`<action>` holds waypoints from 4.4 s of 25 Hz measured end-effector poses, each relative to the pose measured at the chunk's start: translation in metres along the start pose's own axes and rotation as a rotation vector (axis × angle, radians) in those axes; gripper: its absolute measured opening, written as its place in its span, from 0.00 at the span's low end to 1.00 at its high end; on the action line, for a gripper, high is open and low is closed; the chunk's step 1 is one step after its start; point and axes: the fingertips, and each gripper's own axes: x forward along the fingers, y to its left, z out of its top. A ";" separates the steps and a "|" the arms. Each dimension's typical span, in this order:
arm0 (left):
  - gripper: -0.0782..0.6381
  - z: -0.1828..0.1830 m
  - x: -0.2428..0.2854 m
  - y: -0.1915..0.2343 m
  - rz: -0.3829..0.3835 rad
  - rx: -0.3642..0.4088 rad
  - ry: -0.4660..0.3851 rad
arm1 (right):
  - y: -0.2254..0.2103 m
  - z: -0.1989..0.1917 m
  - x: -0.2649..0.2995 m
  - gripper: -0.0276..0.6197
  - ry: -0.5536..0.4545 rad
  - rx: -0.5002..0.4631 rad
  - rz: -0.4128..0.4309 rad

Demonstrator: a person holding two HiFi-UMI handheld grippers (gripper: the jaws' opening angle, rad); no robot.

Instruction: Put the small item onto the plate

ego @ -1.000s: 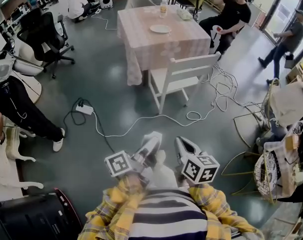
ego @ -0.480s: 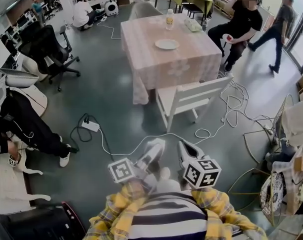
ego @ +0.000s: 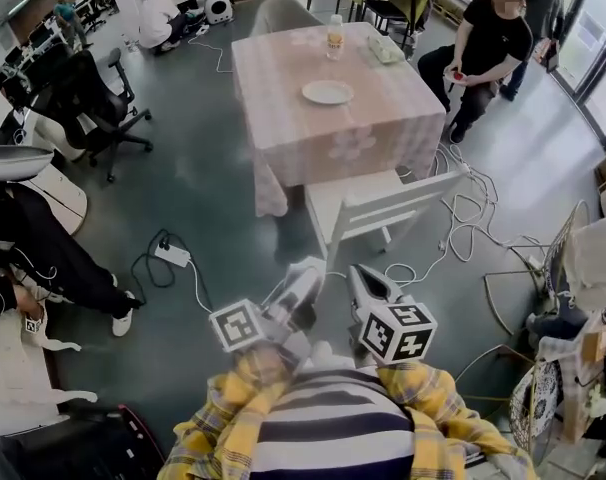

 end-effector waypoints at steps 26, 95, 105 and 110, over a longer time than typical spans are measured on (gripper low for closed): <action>0.24 0.155 0.115 0.009 -0.039 0.064 0.167 | -0.002 0.123 0.137 0.04 -0.097 -0.055 -0.134; 0.24 0.349 0.439 0.178 0.260 0.744 0.391 | -0.197 0.284 0.434 0.04 0.059 -0.037 -0.308; 0.24 0.338 0.457 0.212 0.308 0.872 0.681 | -0.218 0.265 0.458 0.04 0.124 -0.030 -0.319; 0.24 0.327 0.461 0.226 0.327 0.849 0.796 | -0.225 0.263 0.462 0.04 0.133 -0.017 -0.322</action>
